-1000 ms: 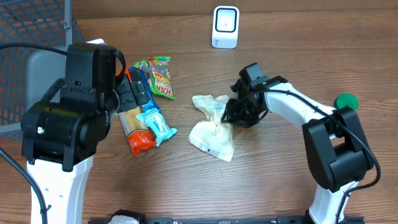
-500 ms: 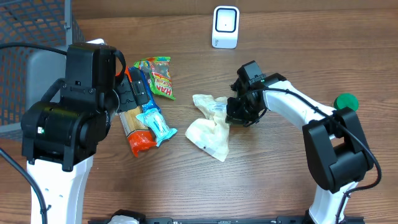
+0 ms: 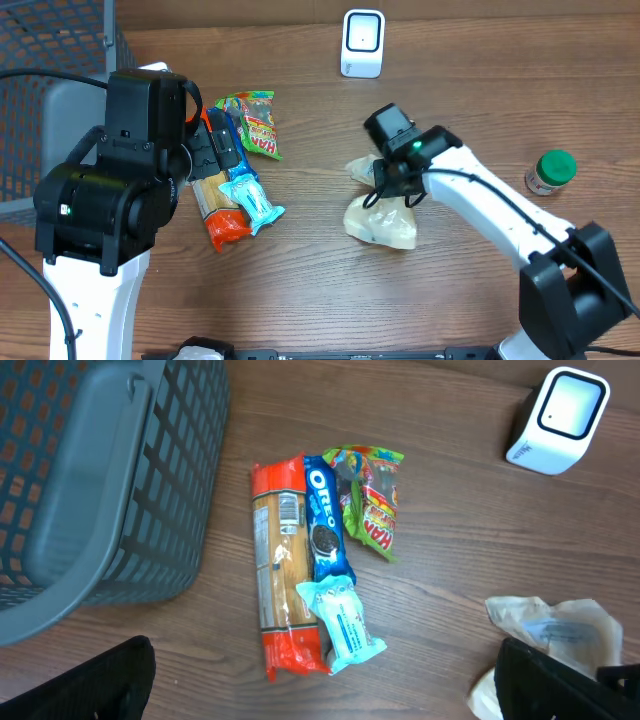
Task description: Scan the item barcode
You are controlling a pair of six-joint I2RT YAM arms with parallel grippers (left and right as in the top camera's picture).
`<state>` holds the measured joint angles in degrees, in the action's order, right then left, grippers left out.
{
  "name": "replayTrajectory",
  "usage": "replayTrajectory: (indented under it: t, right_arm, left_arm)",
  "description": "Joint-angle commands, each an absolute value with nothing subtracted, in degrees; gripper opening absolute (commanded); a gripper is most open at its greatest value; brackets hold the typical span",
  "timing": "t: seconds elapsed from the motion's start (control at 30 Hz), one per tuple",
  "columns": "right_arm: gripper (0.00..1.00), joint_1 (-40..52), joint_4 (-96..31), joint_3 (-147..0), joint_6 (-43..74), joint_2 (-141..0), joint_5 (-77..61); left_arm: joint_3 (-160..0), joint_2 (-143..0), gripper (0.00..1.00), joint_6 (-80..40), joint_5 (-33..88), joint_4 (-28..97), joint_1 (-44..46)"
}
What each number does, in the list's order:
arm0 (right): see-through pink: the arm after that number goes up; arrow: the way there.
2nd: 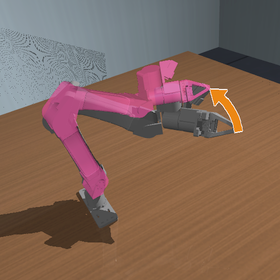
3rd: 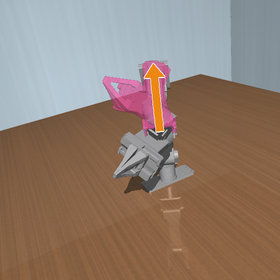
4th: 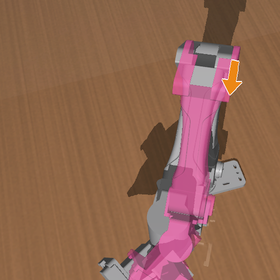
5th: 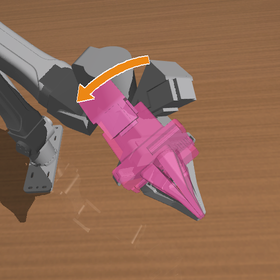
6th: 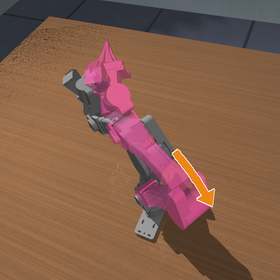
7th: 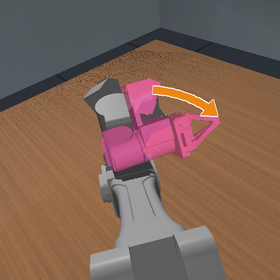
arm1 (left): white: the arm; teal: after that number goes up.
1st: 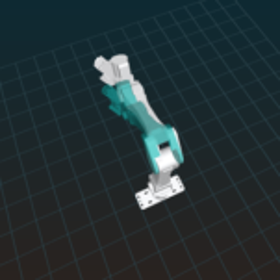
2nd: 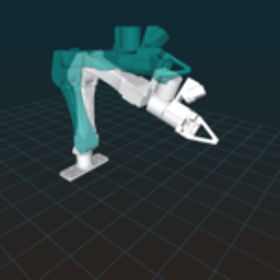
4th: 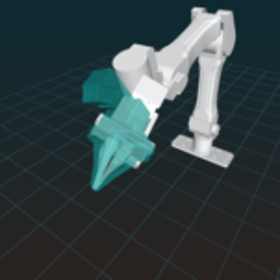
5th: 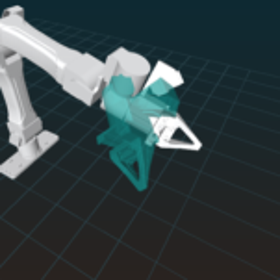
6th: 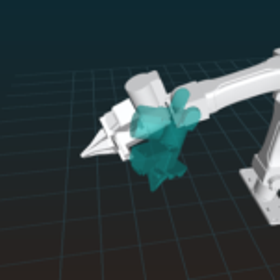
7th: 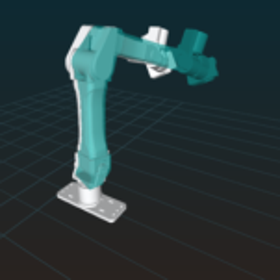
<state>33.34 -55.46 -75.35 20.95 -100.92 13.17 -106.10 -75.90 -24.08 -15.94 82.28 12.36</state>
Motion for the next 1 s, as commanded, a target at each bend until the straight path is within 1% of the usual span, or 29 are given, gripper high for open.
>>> replayTrajectory:
  t: [0.0,0.23,0.3,0.4,0.43,0.53,0.6,0.67,0.73,0.83,0.9,0.97]
  right_arm:
    - [0.04,36.1,-55.7,-76.3,21.0,-98.6,25.4]
    - [0.04,40.3,-57.9,-76.3,20.8,-98.2,37.5]
    - [0.04,40.5,-58.0,-76.3,21.1,-98.2,37.2]
    - [0.04,39.2,-56.7,-76.3,21.7,-98.2,31.2]
    - [0.07,38.3,-56.1,-76.3,22.5,-98.2,29.0]
    - [0.35,33.8,-54.1,-76.2,22.9,-98.2,18.6]
    - [0.47,29.4,-53.4,-76.2,22.4,-98.2,9.4]
    - [0.57,24.7,-53.5,-76.1,22.2,-98.3,1.1]
    - [0.62,20.3,-53.8,-75.8,19.0,-98.5,-7.1]
    - [0.64,15.1,-53.3,-74.1,13.5,-98.6,-18.7]
    - [0.68,13.0,-53.3,-72.5,10.2,-98.6,-23.7]
    - [0.77,12.1,-53.2,-70.9,8.4,-98.7,-26.3]
  left_arm:
    - [-106.1,-76.1,1.00,-24.7,-16.9,82.3,12.4]
    - [-106.1,-76.1,1.00,-24.7,-16.9,82.3,12.4]
    - [-106.1,-76.1,1.00,-24.7,-16.9,82.3,12.4]
    - [-106.1,-76.1,1.00,-24.7,-16.9,82.3,12.4]
    - [-106.1,-76.1,1.00,-24.7,-16.9,82.3,12.4]
    - [-106.1,-76.1,1.00,-24.7,-16.9,82.3,12.4]
    - [-106.1,-76.1,1.00,-24.7,-16.9,82.3,12.4]
    - [-106.1,-76.1,1.00,-24.7,-16.9,82.3,12.4]
    - [-106.1,-76.1,1.00,-24.7,-16.9,82.3,12.4]
    - [-106.1,-76.1,1.00,-24.7,-16.9,82.3,12.4]
    - [-106.1,-76.1,1.00,-24.7,-16.9,82.3,12.4]
    - [-106.1,-76.1,0.99,-24.7,-16.9,82.3,12.4]
